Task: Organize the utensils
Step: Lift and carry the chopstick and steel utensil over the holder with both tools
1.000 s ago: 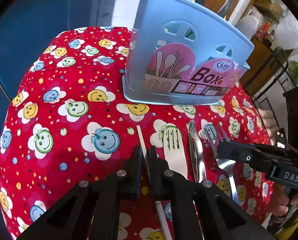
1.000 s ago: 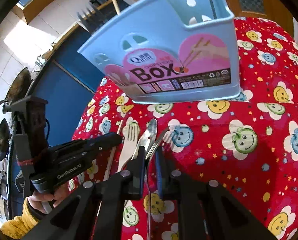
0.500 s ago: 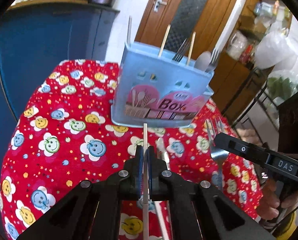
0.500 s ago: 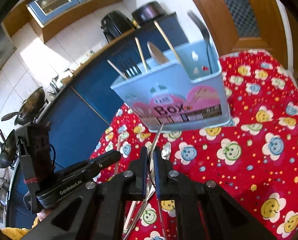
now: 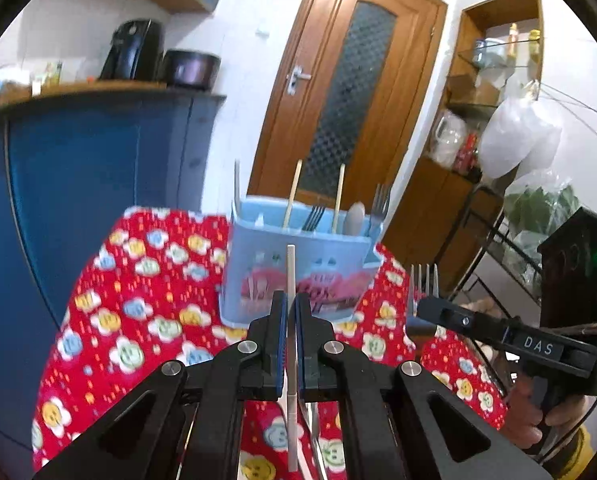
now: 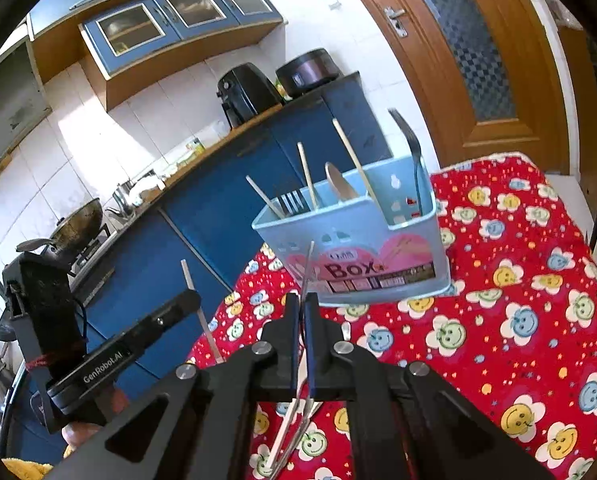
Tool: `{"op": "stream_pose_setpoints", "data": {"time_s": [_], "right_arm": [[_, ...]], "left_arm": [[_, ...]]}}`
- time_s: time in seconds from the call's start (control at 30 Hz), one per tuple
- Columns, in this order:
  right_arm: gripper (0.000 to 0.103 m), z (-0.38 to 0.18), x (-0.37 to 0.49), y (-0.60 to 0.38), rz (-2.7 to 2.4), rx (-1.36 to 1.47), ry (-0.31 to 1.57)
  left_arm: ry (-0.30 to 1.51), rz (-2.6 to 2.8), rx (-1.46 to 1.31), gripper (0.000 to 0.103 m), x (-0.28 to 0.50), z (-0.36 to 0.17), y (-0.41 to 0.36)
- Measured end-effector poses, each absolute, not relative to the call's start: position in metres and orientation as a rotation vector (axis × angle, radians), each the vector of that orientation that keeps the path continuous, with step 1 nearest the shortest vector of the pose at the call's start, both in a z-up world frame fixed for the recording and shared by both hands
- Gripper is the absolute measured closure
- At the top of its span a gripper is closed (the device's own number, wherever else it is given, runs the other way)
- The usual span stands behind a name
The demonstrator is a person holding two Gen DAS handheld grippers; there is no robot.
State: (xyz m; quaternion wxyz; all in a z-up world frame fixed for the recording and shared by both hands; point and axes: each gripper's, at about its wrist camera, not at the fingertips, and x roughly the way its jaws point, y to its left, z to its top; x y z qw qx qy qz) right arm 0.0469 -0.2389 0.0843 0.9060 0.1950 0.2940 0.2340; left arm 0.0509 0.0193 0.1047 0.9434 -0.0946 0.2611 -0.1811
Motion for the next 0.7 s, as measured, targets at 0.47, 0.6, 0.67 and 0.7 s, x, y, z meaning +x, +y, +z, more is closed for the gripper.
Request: {"op": "stream_pose_setpoints", "data": {"time_s": [0.47, 0.6, 0.67, 0.7], "right_arm": [[0.100, 0.133, 0.052, -0.248, 0.460, 0.377, 0.485], [0.100, 0.151, 0.057, -0.253, 0.444, 0.364, 0.452], [0.100, 0.157, 0.062, -0.257, 0.435, 0.364, 0.442], [0.100, 0.159, 0.064, -0.258, 0.431, 0.364, 0.438]], "left_arm": [[0.408, -0.334, -0.166, 0.099, 0.077, 0.158, 0.016], [0.365, -0.320, -0.152, 0.099, 0.090, 0.174, 0.015], [0.349, -0.309, -0.145, 0.099, 0.098, 0.182, 0.014], [0.346, -0.305, -0.146, 0.099, 0.102, 0.186, 0.014]]}}
